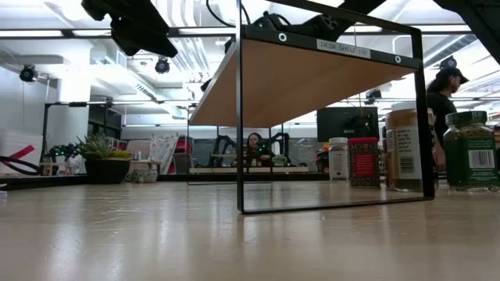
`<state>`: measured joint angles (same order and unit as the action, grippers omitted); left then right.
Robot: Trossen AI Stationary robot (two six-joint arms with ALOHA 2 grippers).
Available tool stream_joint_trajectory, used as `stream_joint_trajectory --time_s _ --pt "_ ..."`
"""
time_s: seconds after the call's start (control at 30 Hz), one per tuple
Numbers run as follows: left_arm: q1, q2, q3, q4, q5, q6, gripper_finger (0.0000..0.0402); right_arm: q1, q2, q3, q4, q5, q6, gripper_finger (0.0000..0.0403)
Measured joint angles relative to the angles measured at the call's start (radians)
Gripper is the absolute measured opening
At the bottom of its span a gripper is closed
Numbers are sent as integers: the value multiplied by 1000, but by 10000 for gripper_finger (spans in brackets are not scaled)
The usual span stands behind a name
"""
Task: Shelf spices
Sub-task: Remove the transparent seasoning bottle from the shelf
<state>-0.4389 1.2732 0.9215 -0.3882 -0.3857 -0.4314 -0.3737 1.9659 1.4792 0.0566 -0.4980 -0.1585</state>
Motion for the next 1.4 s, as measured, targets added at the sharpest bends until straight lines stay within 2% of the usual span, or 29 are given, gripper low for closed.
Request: stream_joint_trajectory --time_s 0.2,0.27,0.57,0.93,1.03,1.27,1.4 --pt "0 0 0 -2 0 -4 204 -1 0 0 -7 1 -13 176" --pt "0 0 0 -3 0 -6 204 -1 0 2 -8 1 -13 160" --pt "0 0 0 -3 -1 -23 204 -1 -19 2 -56 0 -19 160" --pt "-1 0 0 4 -73 -42 204 -20 -185 -17 -317 7 -142 160" --pt "-9 0 0 7 -127 -50 204 -26 -218 -29 -339 16 -148 160" --pt "-60 0 -18 65 -344 -60 204 -49 -285 -31 -430 67 -170 160" --pt "-66 0 -31 70 -383 -86 204 -63 -328 -46 -463 82 -175 160"
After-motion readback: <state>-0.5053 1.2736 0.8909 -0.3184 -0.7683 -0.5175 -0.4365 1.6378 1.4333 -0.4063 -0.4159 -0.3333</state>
